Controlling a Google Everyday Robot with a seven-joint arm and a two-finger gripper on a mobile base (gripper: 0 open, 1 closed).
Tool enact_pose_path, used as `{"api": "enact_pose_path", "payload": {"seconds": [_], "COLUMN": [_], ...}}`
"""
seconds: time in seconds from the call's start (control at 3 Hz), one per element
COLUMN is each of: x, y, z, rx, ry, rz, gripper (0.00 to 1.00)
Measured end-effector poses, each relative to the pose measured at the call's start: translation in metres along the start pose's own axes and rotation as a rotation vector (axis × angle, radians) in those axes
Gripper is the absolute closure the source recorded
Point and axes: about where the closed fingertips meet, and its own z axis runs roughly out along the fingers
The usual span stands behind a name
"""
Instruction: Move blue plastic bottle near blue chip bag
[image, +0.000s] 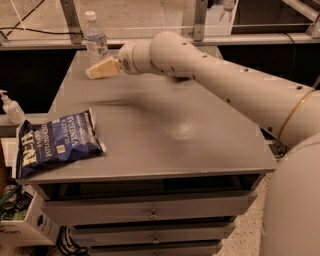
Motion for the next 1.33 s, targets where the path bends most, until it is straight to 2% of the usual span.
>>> {"api": "enact_pose_path", "payload": {"seconds": [0.67, 1.0, 1.33], "x": [-0.011, -0.018, -0.02], "y": [0.006, -0.001, -0.008], "z": [0.089, 0.12, 0.132], "rx": [-0.045, -0.051, -0.051], "ry": [-0.045, -0.046, -0.043], "rz": [0.075, 0.081, 0.068], "gripper": [0.0, 0.0, 0.19]}}
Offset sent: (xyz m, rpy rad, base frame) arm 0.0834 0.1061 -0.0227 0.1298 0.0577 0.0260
